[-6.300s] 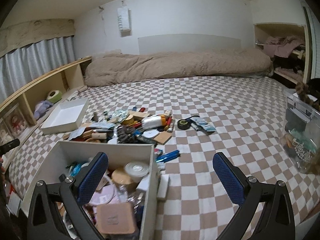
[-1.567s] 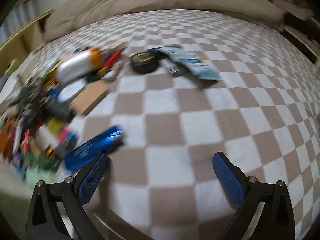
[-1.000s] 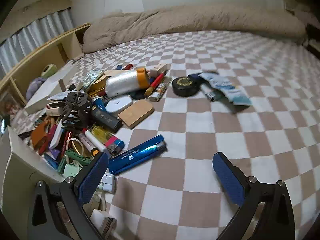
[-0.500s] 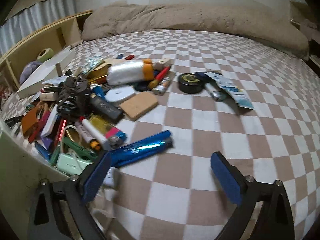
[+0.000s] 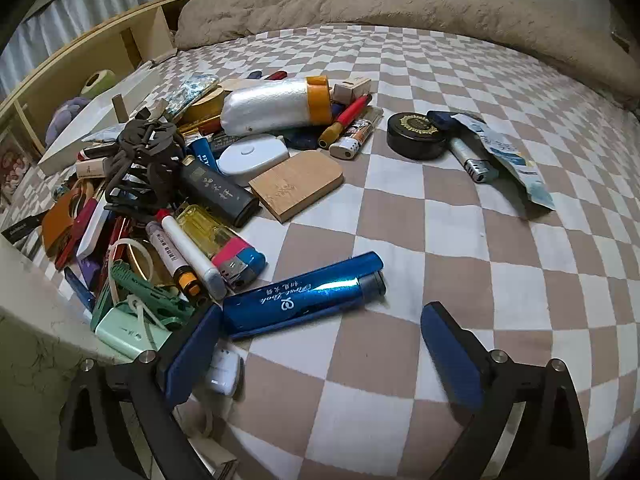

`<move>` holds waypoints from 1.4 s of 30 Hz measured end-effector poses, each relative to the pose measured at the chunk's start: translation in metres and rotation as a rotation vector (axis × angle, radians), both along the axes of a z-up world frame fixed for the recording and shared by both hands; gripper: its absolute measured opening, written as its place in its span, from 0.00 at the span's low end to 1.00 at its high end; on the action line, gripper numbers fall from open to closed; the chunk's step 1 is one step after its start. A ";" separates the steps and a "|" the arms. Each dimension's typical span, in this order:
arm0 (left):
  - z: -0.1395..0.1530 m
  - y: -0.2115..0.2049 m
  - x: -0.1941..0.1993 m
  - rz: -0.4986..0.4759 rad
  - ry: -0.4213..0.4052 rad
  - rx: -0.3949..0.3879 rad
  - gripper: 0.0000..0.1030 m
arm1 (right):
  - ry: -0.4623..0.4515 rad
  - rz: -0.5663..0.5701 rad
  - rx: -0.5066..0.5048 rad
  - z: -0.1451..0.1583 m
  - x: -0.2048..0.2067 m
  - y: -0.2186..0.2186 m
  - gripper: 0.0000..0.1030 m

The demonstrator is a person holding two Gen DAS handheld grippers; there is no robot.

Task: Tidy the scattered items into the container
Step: 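Grasp the blue lighter with the right gripper while the left gripper holds the red lighter, then lift both lighters and carry them over the filled white box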

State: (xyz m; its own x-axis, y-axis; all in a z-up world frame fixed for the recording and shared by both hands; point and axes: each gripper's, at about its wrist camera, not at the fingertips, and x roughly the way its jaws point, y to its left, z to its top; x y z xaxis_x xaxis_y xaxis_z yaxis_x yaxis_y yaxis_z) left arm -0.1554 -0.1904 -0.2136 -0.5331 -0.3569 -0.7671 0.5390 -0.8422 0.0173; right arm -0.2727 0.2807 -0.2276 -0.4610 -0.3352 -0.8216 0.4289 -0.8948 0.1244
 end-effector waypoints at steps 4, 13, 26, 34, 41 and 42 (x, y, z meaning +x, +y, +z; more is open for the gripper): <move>0.000 0.000 0.000 0.000 0.000 -0.001 0.81 | 0.008 -0.002 0.061 -0.001 -0.003 -0.003 0.98; -0.001 0.005 -0.003 -0.003 -0.018 -0.027 0.81 | 0.038 -0.070 0.078 0.000 -0.003 0.008 0.98; -0.001 0.003 -0.002 -0.007 -0.018 -0.022 0.81 | 0.139 -0.044 0.136 0.003 0.011 -0.010 0.79; 0.001 0.003 -0.001 -0.008 -0.016 -0.017 0.81 | 0.143 -0.075 0.140 0.002 0.011 -0.010 0.78; 0.005 0.005 0.004 -0.012 0.001 -0.014 0.81 | 0.140 -0.216 0.119 0.009 0.011 0.013 0.78; 0.006 0.005 0.006 -0.012 0.006 -0.013 0.81 | 0.130 -0.240 0.100 0.009 0.010 0.019 0.78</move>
